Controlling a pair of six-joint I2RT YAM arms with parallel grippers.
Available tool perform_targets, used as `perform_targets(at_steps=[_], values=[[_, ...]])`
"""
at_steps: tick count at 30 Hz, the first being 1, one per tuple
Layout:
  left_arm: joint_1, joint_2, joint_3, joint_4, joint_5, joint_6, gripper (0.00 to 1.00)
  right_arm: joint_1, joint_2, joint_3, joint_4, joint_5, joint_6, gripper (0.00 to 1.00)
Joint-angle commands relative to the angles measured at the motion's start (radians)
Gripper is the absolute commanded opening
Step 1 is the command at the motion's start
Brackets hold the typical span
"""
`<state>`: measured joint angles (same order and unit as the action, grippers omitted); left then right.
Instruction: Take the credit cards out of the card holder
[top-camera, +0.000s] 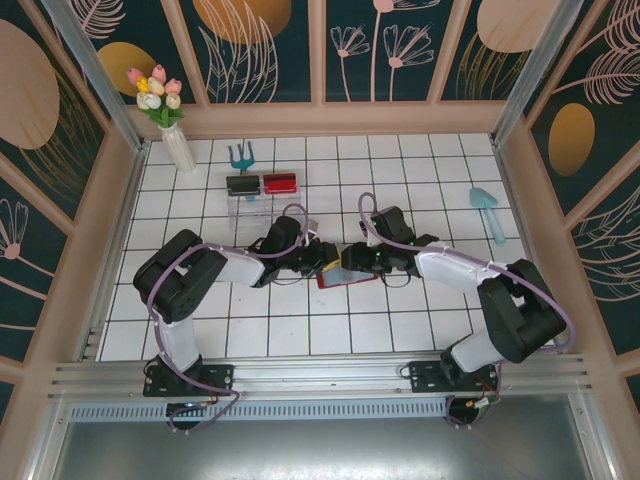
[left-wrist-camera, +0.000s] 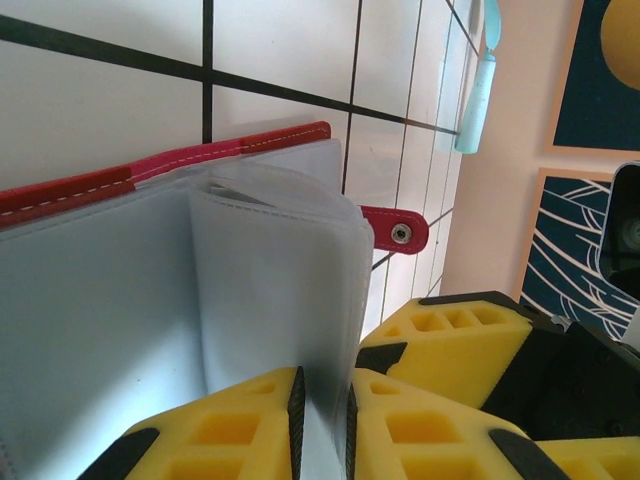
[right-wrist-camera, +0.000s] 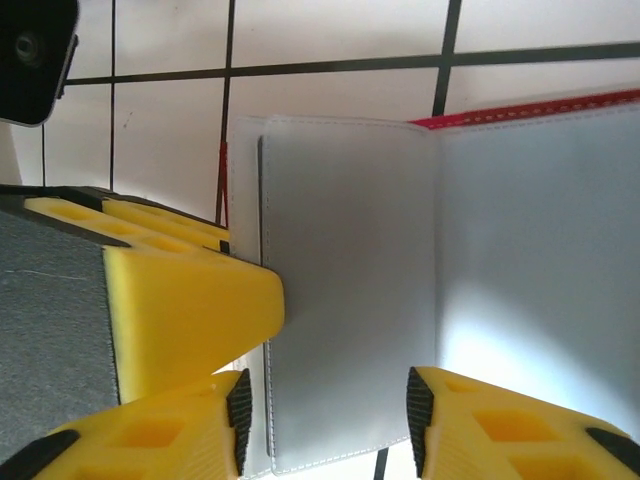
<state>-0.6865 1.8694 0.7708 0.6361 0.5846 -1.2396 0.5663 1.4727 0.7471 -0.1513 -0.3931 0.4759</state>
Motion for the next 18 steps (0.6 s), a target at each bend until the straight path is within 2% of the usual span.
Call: perform_targets(at_steps=[1, 9, 13, 18], values=[[-0.004, 0.007, 0.015, 0.027, 0.011, 0.005, 0.21, 0.029, -0.018, -0.036, 0.023, -0.050, -0.022, 0.53], [-0.005, 0.010, 0.029, 0.027, 0.012, 0.001, 0.21, 0.039, -0.074, -0.086, 0.052, -0.055, -0.026, 0.55], [-0.005, 0.013, 0.033, 0.027, 0.014, 0.001, 0.22, 0.040, -0.081, -0.086, 0.035, -0.001, -0.025, 0.56], [-0.005, 0.013, 0.036, 0.026, 0.014, 0.000, 0.22, 0.057, -0.128, -0.091, 0.016, 0.096, -0.025, 0.67]])
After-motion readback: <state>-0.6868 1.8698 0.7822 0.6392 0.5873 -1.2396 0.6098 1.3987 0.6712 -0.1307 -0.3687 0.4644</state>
